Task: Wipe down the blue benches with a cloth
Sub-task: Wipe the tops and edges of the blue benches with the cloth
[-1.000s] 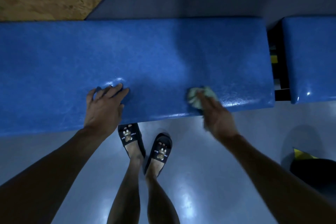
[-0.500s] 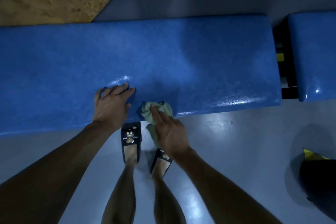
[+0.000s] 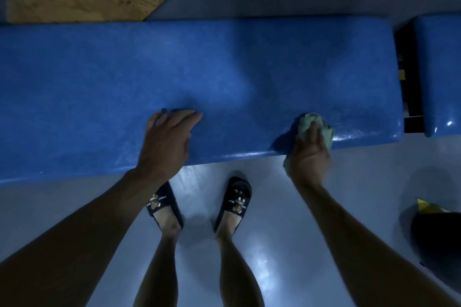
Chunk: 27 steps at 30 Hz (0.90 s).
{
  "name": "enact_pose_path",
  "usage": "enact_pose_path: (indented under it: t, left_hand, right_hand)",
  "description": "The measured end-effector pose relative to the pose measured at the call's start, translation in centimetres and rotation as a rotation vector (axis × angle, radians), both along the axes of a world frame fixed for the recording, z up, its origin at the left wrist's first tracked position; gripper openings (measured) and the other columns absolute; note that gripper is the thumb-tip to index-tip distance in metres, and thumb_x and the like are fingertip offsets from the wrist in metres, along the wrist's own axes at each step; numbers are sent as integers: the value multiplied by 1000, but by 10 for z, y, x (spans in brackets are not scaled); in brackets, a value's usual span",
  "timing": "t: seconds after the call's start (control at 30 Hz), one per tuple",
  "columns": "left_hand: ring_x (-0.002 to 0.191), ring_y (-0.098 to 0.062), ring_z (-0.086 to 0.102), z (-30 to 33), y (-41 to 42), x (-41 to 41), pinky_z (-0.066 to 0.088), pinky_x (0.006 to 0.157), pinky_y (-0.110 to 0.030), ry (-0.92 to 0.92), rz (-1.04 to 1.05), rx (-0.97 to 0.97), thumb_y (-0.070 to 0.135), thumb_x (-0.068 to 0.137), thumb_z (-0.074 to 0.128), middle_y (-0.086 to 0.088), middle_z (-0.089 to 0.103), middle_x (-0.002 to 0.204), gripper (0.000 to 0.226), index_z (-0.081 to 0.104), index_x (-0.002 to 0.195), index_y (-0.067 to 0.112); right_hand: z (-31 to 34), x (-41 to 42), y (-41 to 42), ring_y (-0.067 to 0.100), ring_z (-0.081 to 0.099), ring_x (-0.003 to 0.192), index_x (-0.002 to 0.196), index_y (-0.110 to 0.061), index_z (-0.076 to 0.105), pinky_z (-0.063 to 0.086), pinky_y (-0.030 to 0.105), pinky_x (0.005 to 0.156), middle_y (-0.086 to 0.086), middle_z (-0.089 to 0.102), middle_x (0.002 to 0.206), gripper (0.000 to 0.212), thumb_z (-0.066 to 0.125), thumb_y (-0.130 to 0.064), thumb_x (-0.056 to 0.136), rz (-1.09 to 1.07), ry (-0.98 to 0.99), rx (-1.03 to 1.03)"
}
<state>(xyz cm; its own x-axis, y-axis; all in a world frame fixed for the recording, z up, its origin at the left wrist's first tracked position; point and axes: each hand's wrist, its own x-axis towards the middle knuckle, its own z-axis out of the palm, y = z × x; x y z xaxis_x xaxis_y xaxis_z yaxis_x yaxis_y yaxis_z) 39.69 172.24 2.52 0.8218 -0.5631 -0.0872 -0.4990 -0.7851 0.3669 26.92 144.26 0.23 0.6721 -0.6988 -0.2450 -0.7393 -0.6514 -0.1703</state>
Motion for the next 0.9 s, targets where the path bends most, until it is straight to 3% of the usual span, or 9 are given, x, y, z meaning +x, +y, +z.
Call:
enact_pose_path:
  t: [0.1,0.23,0.33,0.43,0.5,0.6,0.7,0.8,0.9]
  left_hand:
    - [120,-29,48,5,24,2,32,107,-46,-25,-9,-15,3,87,61,0,53,141,50,57,134,20]
    - [129,-32,41,6,56,14,32,106,-46,-27,38,53,6,88,61,-2,46,147,50,55,136,20]
    - [129,-33,41,7,73,24,34,102,-48,-28,63,108,8,87,62,-3,44,148,51,55,135,20]
    - [122,-34,45,4,88,36,35,99,-50,-8,93,168,13,84,65,0,47,145,52,56,133,26]
    - [117,-33,49,1,96,42,34,100,-48,3,67,200,15,82,69,2,50,141,53,57,132,30]
    - [114,-31,51,-3,102,47,33,100,-46,-5,36,206,19,82,69,5,51,139,54,56,132,34]
    - [113,-30,51,-4,103,49,34,100,-46,3,41,200,20,81,71,5,53,137,54,58,131,34]
    - [115,-29,50,-3,101,49,35,101,-46,4,44,201,21,82,71,6,53,136,53,58,131,34]
    - [116,-29,49,-3,100,48,35,101,-45,22,52,201,22,83,69,7,52,138,53,56,133,35]
  right_hand:
    - [-2,26,79,44,51,125,147,0,33,49,50,94,22,48,143,60,54,-11,92,55,-143,39]
    - [1,57,182,41,58,114,141,6,43,42,47,105,26,57,131,57,56,-9,87,440,-182,134]
    - [6,68,196,38,63,99,142,2,43,50,46,93,21,61,123,61,55,-12,84,743,-154,214]
    - [10,64,145,35,64,90,144,-9,46,54,40,76,13,64,121,61,57,-14,84,900,-137,147]
    - [11,57,95,38,66,88,144,-14,46,55,43,72,15,62,126,56,52,-14,88,768,-117,56]
    - [11,41,28,42,63,98,150,-27,35,53,45,78,11,53,140,55,45,-20,96,259,-61,21]
    - [9,32,28,41,58,110,150,-32,30,50,48,84,7,44,148,57,44,-22,96,-49,-83,-16]
    - [-3,39,92,38,50,127,154,-28,22,48,47,92,6,36,155,62,46,-23,97,-139,-76,22]
    - [-9,59,174,34,43,134,155,-15,18,36,43,109,9,32,156,61,40,-18,98,156,-80,66]
